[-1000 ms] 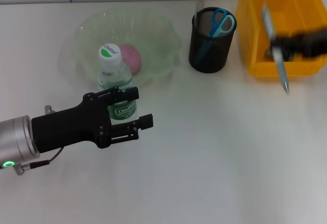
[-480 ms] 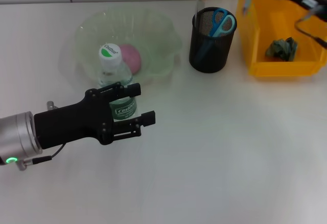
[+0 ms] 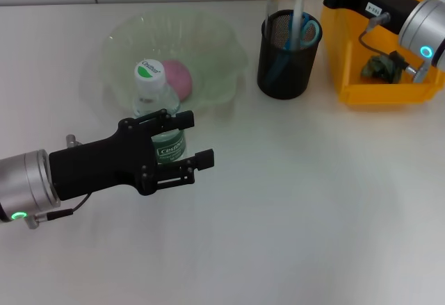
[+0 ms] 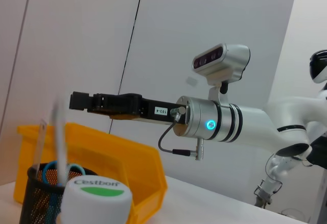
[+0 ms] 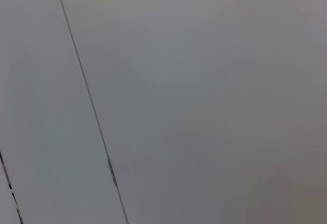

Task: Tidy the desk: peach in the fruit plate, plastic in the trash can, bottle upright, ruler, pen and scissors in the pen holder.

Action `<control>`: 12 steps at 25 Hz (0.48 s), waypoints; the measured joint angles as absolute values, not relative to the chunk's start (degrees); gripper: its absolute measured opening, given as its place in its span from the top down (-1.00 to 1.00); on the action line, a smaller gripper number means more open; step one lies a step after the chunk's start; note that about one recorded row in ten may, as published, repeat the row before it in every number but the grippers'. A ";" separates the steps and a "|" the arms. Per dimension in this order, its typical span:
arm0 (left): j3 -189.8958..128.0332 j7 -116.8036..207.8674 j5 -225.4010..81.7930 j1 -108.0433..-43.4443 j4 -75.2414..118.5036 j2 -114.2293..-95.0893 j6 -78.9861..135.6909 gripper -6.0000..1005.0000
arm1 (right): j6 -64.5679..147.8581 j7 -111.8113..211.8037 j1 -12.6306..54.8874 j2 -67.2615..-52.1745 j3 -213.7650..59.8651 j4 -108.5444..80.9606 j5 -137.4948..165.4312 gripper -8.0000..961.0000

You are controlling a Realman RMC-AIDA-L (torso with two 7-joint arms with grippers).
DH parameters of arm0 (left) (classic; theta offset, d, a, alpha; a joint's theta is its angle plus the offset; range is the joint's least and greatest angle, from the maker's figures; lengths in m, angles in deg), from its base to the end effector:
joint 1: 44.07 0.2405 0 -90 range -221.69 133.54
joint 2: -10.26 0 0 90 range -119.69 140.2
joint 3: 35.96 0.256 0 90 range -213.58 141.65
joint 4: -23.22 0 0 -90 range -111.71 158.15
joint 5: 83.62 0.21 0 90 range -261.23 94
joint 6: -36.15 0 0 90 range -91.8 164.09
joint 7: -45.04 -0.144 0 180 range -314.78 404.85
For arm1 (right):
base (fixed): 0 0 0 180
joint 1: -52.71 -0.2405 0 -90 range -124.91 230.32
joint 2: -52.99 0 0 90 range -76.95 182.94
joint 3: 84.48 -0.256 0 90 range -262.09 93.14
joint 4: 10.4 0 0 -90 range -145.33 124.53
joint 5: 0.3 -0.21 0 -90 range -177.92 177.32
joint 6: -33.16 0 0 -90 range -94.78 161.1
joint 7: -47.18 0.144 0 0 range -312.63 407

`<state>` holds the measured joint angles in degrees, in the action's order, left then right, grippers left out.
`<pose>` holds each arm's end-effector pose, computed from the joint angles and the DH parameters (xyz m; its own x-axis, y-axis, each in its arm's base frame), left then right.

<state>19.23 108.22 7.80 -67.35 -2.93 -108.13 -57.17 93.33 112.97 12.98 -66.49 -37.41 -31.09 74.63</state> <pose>-0.2640 0.2795 -0.0288 0.6877 0.2405 0.6850 0.3895 -0.9185 -0.0685 0.2269 0.4190 -0.0094 0.5723 -0.2008 -0.7951 -0.7044 -0.6168 -0.3512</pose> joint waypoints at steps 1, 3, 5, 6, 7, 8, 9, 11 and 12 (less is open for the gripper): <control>19.23 108.22 7.80 -67.35 -2.93 -108.13 -57.17 -0.59 | 93.33 112.97 12.98 -66.49 -37.41 -31.09 74.63 0.66; 19.23 108.22 7.77 -67.36 -2.91 -108.13 -57.28 -0.59 | 93.54 113.00 13.34 -66.45 -37.41 -30.94 74.58 0.59; 19.23 108.22 7.77 -67.36 -2.91 -108.13 -57.28 -0.59 | 94.10 113.08 13.78 -66.40 -37.42 -30.94 74.45 0.51; 19.23 108.22 7.60 -67.37 -2.90 -108.13 -57.37 -0.59 | 94.62 113.23 14.05 -66.39 -37.46 -31.04 74.40 0.47; 19.23 108.22 7.45 -67.34 -2.89 -108.13 -57.51 -0.59 | 97.79 114.22 15.17 -66.25 -37.75 -31.76 74.36 0.43; 19.23 108.22 7.31 -67.28 -2.88 -108.13 -57.64 -0.59 | 97.79 114.22 15.17 -66.25 -37.75 -31.76 74.36 0.39; 19.23 108.22 7.31 -67.28 -2.88 -108.13 -57.64 -0.59 | 99.60 114.93 15.78 -66.17 -37.89 -32.28 74.36 0.35; 19.23 108.22 7.21 -67.16 -2.88 -108.13 -57.86 -0.59 | 104.03 117.06 17.91 -66.06 -37.80 -34.78 74.53 0.28; 19.23 108.22 6.96 -66.75 -2.88 -108.11 -58.96 -0.59 | 108.67 118.74 20.55 -65.96 -37.59 -38.04 75.32 0.18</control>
